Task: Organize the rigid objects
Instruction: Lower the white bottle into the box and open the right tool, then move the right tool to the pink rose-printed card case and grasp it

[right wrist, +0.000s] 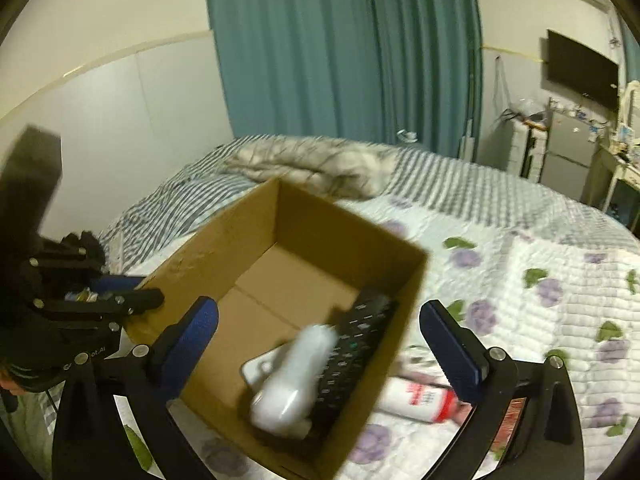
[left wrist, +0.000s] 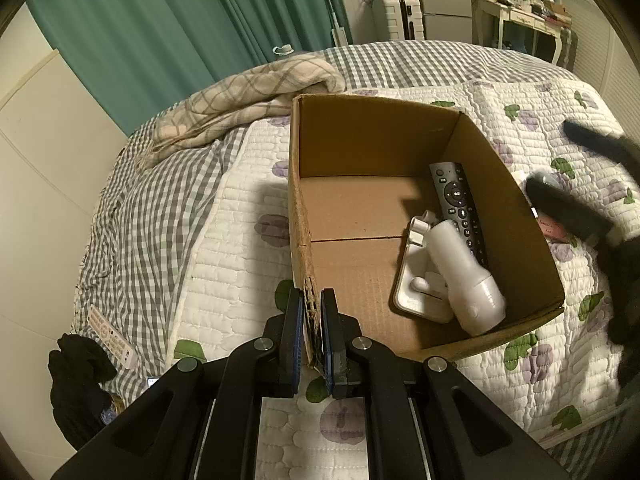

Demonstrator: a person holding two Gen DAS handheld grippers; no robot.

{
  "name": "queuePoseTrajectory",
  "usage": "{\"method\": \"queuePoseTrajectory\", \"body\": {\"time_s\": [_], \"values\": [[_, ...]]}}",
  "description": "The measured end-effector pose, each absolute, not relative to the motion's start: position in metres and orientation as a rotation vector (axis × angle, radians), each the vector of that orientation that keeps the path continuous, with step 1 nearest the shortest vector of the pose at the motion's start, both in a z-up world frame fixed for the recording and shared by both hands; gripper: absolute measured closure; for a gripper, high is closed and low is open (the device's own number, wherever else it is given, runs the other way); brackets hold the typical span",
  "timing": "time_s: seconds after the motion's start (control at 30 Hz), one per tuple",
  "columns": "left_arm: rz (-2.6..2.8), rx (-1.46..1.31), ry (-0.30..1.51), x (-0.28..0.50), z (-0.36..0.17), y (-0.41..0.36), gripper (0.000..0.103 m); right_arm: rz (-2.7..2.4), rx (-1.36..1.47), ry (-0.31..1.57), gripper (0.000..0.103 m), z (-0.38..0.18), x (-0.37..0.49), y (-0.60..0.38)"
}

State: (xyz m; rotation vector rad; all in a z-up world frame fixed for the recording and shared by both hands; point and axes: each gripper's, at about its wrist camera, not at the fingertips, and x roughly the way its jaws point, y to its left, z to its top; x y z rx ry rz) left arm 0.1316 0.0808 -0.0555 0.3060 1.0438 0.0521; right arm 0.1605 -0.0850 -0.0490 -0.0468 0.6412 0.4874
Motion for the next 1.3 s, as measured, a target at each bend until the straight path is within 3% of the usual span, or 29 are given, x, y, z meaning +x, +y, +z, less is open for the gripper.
{"method": "queuePoseTrajectory", "body": {"time_s": [0.4,0.9,1.3], "values": [[0.055,0.303,1.045,0.130,-0.054,0.082,0.096,0.220,-0.121,0.555,0.000,-0.016,0.152,-0.191],[0.063,0.306,1.047,0.129,-0.055,0.082,0.096,0.205,-0.236,0.824,0.000,-0.128,0.186,-0.210],[0.063,0.304,1.047,0.129,-0.055,0.081,0.096,0.229,-0.331,1.033,0.000,-0.180,0.202,-0.183]]}}
